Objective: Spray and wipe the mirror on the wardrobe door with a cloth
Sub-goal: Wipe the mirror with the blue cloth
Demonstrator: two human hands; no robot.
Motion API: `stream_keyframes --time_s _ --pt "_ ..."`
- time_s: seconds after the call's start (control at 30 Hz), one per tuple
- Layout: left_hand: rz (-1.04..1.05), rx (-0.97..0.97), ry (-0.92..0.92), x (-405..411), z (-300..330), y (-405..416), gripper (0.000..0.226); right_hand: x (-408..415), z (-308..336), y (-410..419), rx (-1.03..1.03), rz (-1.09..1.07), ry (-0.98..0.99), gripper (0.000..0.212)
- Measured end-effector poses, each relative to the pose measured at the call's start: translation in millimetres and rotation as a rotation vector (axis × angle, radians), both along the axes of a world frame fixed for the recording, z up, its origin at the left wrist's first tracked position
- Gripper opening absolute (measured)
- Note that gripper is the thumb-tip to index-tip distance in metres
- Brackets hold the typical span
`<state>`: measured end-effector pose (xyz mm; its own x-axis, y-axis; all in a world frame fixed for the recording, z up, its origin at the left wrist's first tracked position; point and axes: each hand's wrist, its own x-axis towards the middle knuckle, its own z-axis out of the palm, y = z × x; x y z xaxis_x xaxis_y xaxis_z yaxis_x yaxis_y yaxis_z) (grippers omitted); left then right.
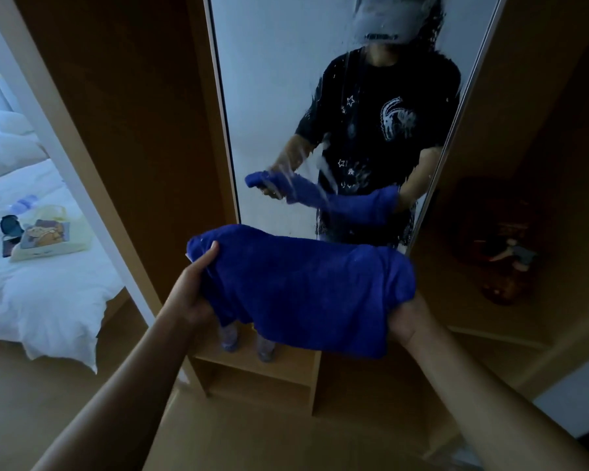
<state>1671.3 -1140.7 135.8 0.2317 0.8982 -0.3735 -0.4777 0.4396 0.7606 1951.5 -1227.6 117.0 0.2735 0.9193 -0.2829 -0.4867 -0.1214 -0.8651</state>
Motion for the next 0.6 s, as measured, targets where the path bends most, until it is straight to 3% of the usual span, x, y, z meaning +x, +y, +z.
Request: stream_keyframes --time_s 0.1,0.2,0.3,0.37,0.47,0.6 --pt "-0.033 0.010 0.090 -7.0 6.6 8.3 0.051 -3.9 -2.1 -1.1 0.075 0.001 0.282 0.029" --pt "-0.066 0.023 0.225 -18.4 7.6 14.2 0.069 1.8 -3.6 2.4 0.089 -0.023 0.343 0.034" --pt "-0.080 0.147 0.388 -24.8 9.8 17.0 0.037 2.5 1.7 -0.1 0.106 0.023 0.415 0.051" --pt "-0.081 0.238 0.544 -25.1 12.4 17.9 0.030 0.8 4.6 0.3 0.126 0.079 0.418 0.060" --pt "-0.115 0.348 0.754 -22.0 17.7 18.3 0.023 -5.9 11.4 4.7 0.027 0.150 0.292 0.037" --pt "-0.159 0.415 0.835 -8.9 25.6 12.8 0.019 -25.6 19.0 11.3 -0.100 0.133 0.215 0.023"
